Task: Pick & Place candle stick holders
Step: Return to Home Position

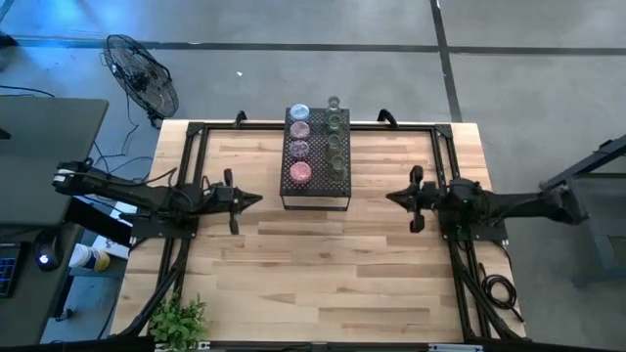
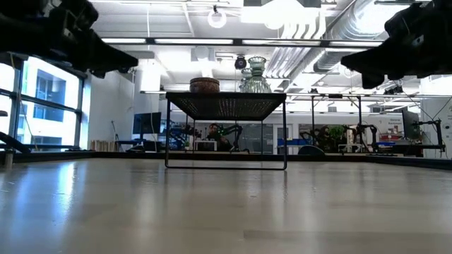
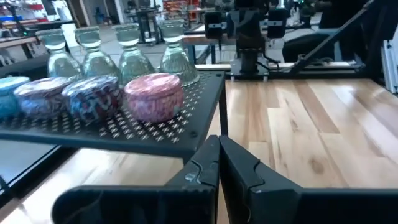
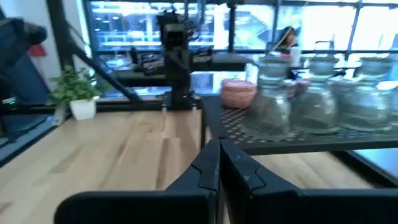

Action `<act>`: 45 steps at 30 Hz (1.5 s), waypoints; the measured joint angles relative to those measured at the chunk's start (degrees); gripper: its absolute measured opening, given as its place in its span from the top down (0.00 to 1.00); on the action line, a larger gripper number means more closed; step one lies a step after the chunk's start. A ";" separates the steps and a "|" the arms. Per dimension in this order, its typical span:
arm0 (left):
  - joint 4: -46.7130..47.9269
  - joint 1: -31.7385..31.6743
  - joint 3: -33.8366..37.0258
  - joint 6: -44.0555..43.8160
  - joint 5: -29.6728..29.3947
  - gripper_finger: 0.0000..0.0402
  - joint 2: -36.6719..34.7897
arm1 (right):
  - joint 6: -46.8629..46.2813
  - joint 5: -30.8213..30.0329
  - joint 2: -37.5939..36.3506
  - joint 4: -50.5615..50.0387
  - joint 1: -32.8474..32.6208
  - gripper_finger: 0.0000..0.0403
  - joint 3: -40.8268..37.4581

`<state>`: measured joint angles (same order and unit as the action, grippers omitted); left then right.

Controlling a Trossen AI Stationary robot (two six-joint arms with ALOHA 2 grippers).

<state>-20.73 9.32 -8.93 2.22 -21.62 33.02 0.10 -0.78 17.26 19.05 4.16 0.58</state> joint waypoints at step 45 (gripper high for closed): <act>18.72 -34.07 8.26 -6.56 29.13 1.00 -32.11 | -0.03 -2.51 -16.11 -17.42 17.99 1.00 -0.02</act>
<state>-2.01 -24.75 -0.67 -4.34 7.50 0.91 0.07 -3.29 1.15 1.63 22.15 0.56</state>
